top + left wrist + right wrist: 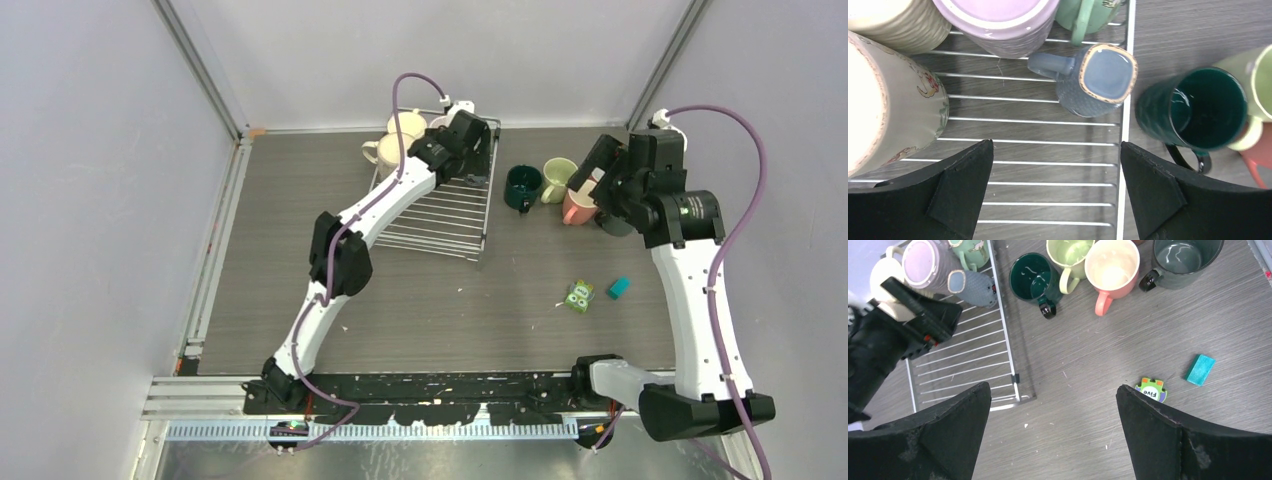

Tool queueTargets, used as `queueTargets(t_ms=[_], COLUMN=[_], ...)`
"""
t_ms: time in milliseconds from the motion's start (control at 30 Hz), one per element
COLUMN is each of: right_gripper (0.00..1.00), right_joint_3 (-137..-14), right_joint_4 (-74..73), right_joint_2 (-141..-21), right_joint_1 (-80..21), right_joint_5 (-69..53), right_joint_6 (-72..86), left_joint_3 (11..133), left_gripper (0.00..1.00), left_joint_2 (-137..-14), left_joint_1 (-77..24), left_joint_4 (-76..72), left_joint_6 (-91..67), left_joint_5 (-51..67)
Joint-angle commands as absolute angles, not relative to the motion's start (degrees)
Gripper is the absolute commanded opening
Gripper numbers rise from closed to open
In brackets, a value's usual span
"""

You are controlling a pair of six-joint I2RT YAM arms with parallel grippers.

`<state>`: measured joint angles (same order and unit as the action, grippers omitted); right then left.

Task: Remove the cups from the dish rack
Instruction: Unload the cup from the dish rack.

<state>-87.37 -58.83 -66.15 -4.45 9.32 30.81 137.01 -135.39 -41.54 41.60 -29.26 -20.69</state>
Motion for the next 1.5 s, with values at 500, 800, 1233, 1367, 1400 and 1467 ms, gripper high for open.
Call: queueTargets(t_ms=[500,800,1233,1367,1400,1467], right_gripper=[1.00,1.00,1.00,1.00,1.00,1.00], right_joint_3=[-84.36,-84.29,-82.81,-82.39,-82.26,-81.98], right_joint_4=[-61.17,-61.43,-61.30,-60.50,-60.30,-59.96], right_joint_2=[-59.91,-58.43,-56.90,-57.25,-57.34,-57.55], right_joint_1=[-5.69,-5.80,-5.91,-5.93,-5.92,-6.00], right_joint_5=[5.76,3.71,2.44,2.25,2.07,1.73], right_joint_6=[31.74,31.95,30.45,30.04,30.06,30.01], left_joint_3=[142.19,145.19,149.78,147.70,146.80,144.03], left_gripper=[1.00,1.00,1.00,1.00,1.00,0.99], left_joint_2=[-141.03,-144.75,-150.32,-149.05,-148.45,-146.75], left_joint_1=[-43.31,-43.42,-43.42,-43.33,-43.33,-43.34], left_joint_4=[29.44,27.56,25.64,25.67,25.66,24.95], left_joint_6=[-32.93,-34.09,-31.91,-30.56,-30.44,-30.34], left_joint_5=[-27.20,-33.02,-40.96,-41.65,-41.64,-41.66])
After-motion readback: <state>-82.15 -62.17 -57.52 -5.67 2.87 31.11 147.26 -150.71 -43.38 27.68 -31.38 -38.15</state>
